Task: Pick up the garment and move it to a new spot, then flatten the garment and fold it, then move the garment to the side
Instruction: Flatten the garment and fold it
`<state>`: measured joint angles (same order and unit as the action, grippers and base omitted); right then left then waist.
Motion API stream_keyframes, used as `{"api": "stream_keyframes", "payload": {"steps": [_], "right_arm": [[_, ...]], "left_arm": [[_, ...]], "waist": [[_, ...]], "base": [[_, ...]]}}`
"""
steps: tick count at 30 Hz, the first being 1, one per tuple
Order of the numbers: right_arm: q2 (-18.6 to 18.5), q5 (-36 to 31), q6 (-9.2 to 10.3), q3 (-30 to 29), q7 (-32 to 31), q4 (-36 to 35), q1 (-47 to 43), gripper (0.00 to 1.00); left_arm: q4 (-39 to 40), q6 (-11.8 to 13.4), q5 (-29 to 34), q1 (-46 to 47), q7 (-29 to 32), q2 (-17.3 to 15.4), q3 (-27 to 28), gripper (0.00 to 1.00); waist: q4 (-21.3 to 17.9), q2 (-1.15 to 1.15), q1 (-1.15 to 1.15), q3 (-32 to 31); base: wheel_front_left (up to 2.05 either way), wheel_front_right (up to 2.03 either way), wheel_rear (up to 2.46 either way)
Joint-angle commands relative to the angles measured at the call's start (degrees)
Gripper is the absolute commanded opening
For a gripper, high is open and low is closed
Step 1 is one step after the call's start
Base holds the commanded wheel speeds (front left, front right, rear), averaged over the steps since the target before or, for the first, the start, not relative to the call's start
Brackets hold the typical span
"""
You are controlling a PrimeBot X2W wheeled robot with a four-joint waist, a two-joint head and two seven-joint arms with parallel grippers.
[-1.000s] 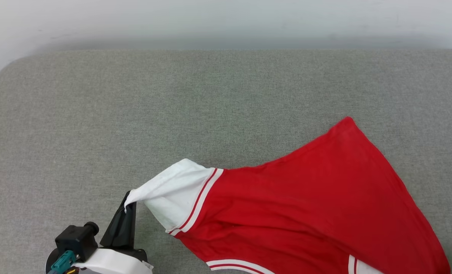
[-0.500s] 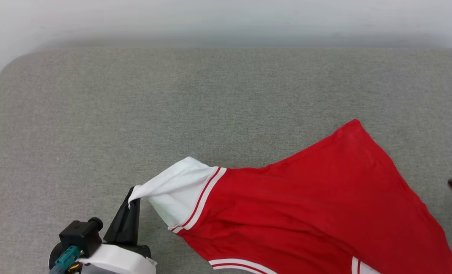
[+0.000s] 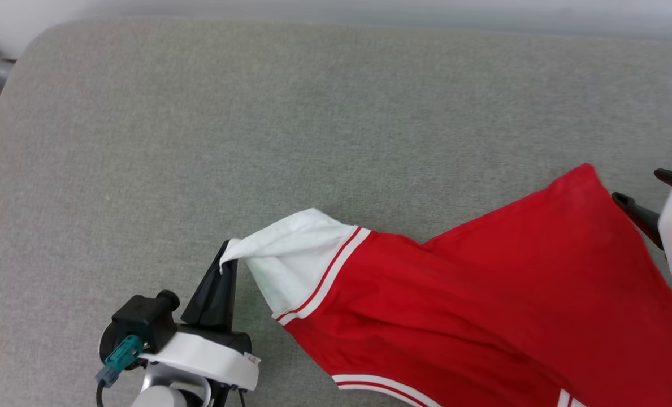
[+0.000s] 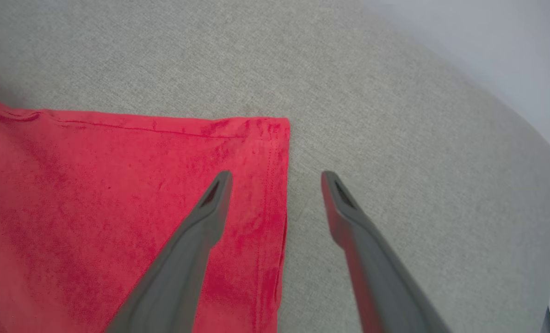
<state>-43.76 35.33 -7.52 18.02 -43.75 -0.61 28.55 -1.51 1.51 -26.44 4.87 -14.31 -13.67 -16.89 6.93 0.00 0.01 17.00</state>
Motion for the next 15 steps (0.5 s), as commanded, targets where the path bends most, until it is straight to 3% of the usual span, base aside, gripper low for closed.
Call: {"api": "stream_keyframes", "payload": {"steps": [1,5,15], "right_arm": [[-0.3,-0.5,0.07,0.8,-0.4,0.8,1.4,1.00],[1.0,-0.8,0.07,5.4,-2.2,8.6,7.3,1.00],[3.2,-2.3,0.07,14.7,2.5,24.8,12.0,1.00]], "left_arm": [[0.0,-0.3,0.3,0.8,-0.2,0.1,-0.2,0.00],[-0.3,-0.9,0.6,2.5,-0.5,1.0,-1.0,0.00],[-1.4,-2.0,1.1,5.1,-0.7,2.7,-1.7,0.00]], "waist": [[1.2,0.00,-0.01,1.3],[2.7,0.00,-0.01,2.9],[5.2,0.00,-0.01,5.6]], "base": [[0.00,0.00,0.00],[0.00,0.00,0.00],[0.00,0.00,0.00]]}}
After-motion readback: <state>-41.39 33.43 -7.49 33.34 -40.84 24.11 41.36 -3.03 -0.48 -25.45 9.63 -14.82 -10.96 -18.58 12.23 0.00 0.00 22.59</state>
